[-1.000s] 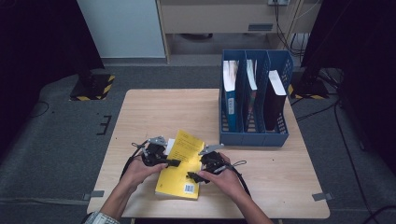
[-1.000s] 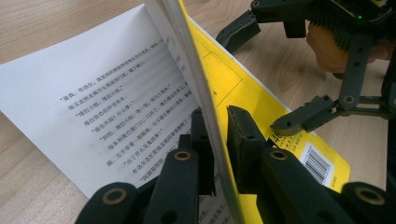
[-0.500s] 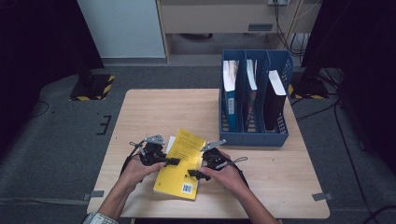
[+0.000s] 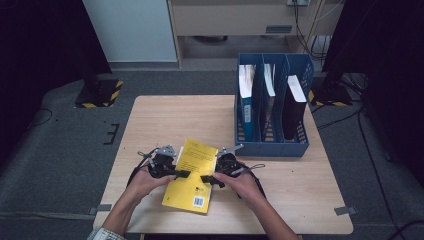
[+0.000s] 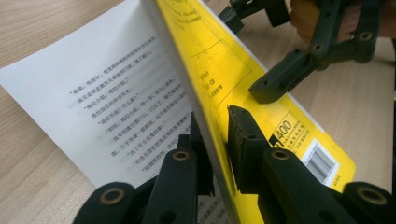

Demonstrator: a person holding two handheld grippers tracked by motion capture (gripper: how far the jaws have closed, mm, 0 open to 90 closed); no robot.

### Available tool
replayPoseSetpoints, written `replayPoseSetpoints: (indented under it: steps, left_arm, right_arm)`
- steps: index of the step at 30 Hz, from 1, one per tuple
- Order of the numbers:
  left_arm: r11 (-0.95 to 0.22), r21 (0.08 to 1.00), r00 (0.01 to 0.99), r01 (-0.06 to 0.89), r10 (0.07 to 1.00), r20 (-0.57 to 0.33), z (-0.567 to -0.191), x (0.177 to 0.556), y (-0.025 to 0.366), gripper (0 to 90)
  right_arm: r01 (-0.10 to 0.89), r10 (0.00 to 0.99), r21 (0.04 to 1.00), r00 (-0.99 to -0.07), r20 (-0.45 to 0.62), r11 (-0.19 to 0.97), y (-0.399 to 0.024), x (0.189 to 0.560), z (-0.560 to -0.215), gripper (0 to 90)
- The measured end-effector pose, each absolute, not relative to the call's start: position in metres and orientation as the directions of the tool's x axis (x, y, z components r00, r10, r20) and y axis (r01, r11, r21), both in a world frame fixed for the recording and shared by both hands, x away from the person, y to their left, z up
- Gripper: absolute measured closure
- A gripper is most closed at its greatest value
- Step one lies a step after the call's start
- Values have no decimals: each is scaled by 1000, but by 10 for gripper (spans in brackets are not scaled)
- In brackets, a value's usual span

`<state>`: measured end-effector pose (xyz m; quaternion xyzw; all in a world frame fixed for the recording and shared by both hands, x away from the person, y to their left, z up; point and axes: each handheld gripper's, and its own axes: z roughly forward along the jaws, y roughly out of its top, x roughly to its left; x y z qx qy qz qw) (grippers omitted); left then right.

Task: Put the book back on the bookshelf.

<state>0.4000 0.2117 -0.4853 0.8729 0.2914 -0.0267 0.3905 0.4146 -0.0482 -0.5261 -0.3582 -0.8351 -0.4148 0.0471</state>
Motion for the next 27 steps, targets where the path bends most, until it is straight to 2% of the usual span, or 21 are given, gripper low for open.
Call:
replayPoseSetpoints:
  steps: [2, 11, 27]
  left_arm:
    - [-520, 668, 828, 532, 485, -281, -485, 400, 214, 803]
    - [-509, 688, 834, 517, 479, -273, -479, 400, 219, 812]
    - [-484, 729, 838, 485, 494, -229, -462, 399, 221, 834]
  right_arm:
    - [641, 563, 662, -733, 381, 387, -49, 414, -522, 246]
    - [611, 576, 691, -745, 337, 386, -48, 414, -502, 319]
    - [558, 567, 732, -772, 287, 390, -50, 418, -469, 360]
